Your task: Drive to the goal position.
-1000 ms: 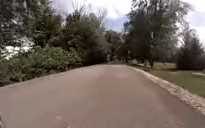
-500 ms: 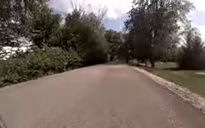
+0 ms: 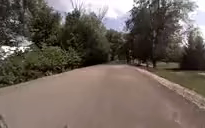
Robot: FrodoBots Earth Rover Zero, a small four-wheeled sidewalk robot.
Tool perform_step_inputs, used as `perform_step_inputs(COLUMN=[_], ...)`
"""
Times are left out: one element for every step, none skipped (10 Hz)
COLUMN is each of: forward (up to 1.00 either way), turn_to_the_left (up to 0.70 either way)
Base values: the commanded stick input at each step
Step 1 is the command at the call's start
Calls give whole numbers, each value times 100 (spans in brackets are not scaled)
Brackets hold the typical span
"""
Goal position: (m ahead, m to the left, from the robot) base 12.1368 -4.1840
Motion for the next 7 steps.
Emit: perform_step_inputs(forward=[70,70,70,70,70,70,70], turn_to_the_left=[-1,0,0,0,0,0,0])
